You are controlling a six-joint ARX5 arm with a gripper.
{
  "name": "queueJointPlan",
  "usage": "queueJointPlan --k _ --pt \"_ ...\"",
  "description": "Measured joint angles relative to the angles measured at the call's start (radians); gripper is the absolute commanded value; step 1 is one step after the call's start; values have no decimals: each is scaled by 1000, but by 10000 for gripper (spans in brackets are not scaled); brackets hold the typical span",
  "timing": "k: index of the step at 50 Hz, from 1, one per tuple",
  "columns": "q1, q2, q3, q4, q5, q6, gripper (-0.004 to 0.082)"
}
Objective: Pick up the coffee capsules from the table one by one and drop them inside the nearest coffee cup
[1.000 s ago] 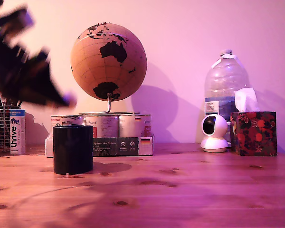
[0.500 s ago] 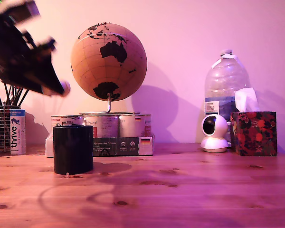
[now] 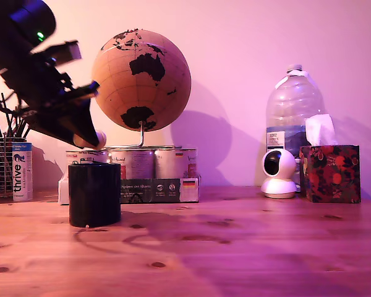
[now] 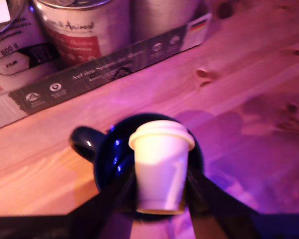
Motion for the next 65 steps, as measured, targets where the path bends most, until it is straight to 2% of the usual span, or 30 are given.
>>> queueJointPlan --k 14,38,42,44,48,50,60,65 --pt "0 58 39 -47 -26 7 193" --pt "0 60 41 -54 -29 7 195" --pt "0 60 41 -54 -29 7 249" --pt "0 60 41 -54 -28 7 340" --pt "0 60 41 -54 -16 7 574" --pt "0 60 41 -54 -10 7 638" --pt "0 60 41 -54 -3 8 634" --pt "0 60 41 -55 -3 9 549"
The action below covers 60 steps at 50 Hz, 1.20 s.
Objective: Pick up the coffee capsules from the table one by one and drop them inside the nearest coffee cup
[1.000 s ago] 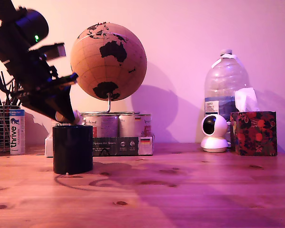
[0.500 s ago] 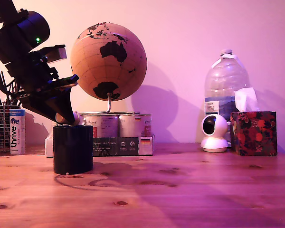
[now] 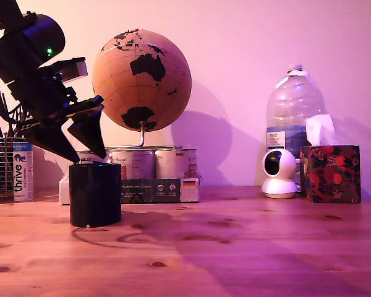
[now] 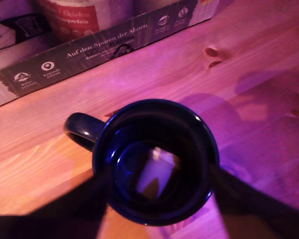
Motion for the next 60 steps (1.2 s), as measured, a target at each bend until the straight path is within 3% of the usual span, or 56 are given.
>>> queueJointPlan --k 4,11,14,26,36,43,54,60 --pt "0 0 0 -2 0 2 420" --pt "0 -9 0 -12 2 3 75" --pt "0 -21 0 -15 8 3 -21" --pt "0 -130 0 -14 8 3 -22" --pt "0 -325 -74 4 -23 0 -22" --pt "0 -456 -148 10 -25 -17 -22" --pt "0 -629 -276 37 -27 -85 -22" --pt "0 -744 -398 71 -48 -97 -22"
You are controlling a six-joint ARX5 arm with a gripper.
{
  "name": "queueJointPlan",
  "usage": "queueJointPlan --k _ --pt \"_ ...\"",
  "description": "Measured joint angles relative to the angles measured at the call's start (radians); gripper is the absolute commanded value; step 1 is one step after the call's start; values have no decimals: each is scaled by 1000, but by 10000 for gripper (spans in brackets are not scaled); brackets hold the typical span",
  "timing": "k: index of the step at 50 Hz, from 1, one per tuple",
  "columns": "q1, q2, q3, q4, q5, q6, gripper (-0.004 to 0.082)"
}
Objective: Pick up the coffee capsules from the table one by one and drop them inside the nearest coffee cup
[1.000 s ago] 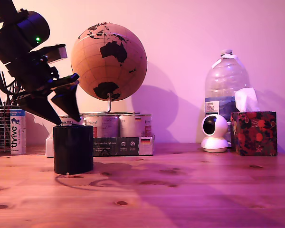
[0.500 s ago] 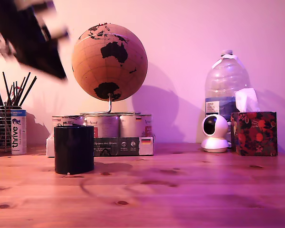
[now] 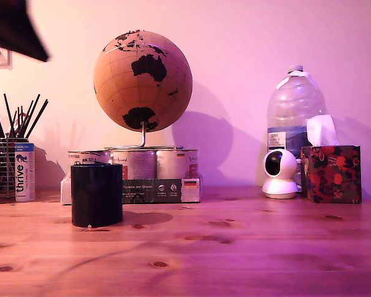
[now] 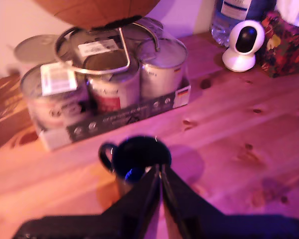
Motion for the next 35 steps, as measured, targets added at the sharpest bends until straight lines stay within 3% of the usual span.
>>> queueJointPlan --k 14,24,35 --pt "0 -231 -274 80 -16 -27 -22" --pt "0 -413 -349 89 -27 -75 -22" --pt "0 -560 -412 61 -43 -101 -22"
